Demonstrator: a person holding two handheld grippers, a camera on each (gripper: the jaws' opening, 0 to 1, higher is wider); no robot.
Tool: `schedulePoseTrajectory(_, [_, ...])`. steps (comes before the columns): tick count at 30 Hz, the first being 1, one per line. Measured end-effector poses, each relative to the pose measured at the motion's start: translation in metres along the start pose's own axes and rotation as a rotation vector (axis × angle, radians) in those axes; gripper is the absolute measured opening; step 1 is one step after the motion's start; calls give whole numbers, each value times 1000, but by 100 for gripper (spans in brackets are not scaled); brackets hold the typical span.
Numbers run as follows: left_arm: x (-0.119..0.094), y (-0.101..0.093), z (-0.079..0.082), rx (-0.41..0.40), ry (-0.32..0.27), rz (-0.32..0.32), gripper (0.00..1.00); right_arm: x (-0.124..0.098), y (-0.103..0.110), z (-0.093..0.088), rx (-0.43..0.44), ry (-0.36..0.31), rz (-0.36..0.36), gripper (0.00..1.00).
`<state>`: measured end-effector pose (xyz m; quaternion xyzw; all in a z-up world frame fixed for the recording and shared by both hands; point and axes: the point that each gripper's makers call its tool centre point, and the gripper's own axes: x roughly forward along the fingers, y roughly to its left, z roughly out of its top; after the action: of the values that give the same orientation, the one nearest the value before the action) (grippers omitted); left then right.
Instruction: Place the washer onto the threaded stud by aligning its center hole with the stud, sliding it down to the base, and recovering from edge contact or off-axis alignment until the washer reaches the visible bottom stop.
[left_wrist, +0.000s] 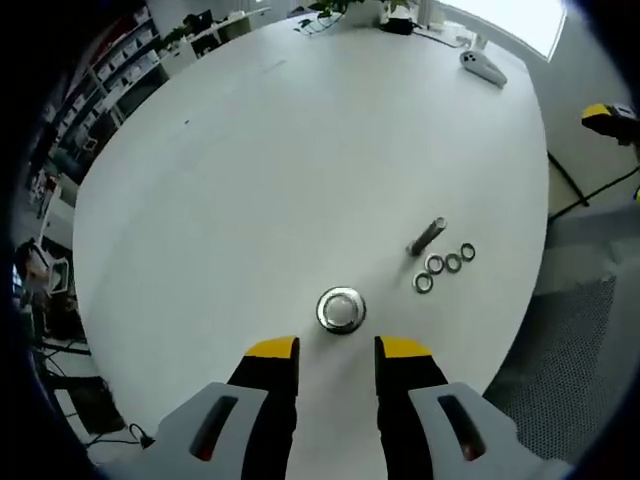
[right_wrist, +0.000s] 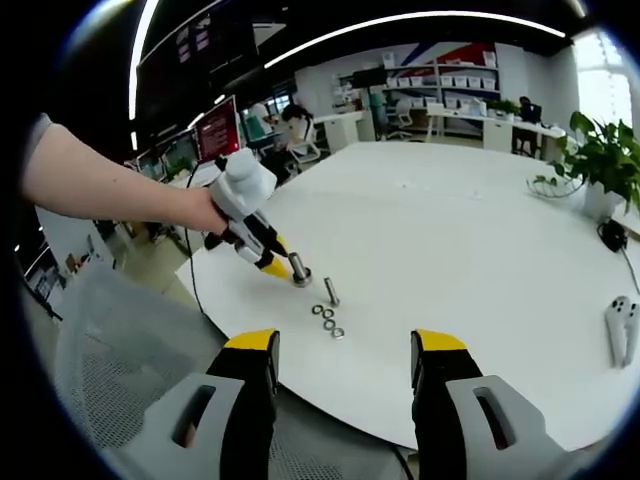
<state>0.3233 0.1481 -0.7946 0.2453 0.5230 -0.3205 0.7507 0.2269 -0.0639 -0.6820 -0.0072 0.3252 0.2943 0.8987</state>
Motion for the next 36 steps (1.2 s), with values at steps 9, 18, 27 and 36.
schedulePoseTrajectory(9, [-10, -12, -13, -102, -52, 8, 28, 0, 3, -1, -18, 6, 13, 55])
schedulePoseTrajectory(18, [-16, -24, -18, -141, -89, 9, 28, 2, 6, -3, -29, 17, 28, 54])
schedulePoseTrajectory(27, [-23, -30, -9, -163, -144, 16, 29, 1, 5, -1, -27, 8, 27, 54])
schedulePoseTrajectory(36, [-26, -46, -1, -181, -185, 2, 29, 1, 4, -1, -21, 9, 25, 54])
